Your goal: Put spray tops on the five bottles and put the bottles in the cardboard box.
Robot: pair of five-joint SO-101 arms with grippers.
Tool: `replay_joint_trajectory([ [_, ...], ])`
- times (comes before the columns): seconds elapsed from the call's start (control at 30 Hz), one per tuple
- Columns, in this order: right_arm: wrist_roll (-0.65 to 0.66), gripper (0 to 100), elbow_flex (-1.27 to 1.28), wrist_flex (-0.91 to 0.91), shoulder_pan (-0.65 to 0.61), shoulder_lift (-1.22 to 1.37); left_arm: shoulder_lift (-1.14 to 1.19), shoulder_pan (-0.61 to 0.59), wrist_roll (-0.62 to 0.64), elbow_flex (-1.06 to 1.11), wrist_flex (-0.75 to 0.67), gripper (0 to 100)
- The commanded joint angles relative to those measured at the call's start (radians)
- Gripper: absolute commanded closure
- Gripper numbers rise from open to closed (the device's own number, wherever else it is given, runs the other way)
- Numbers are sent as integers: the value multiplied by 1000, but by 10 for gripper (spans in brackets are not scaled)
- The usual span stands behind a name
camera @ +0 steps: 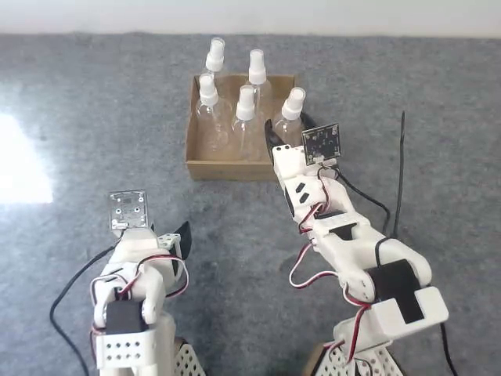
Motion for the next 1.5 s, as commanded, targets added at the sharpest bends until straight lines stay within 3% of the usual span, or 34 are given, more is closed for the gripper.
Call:
replay_joint_trajectory([
  [0.0,21,986,-60,-16,18,-15,-9,-8,3,-8,5,779],
  [0.6,66,986,-18,-7,10,-10,-9,-8,3,-8,5,779],
  [1.0,63,986,-21,217,7,-113,-9,-8,3,-8,5,779],
  [1.33,66,981,-25,232,5,-114,-9,-8,3,-8,5,779],
  [1.47,66,904,-26,239,5,-114,-9,-8,3,-8,5,779],
])
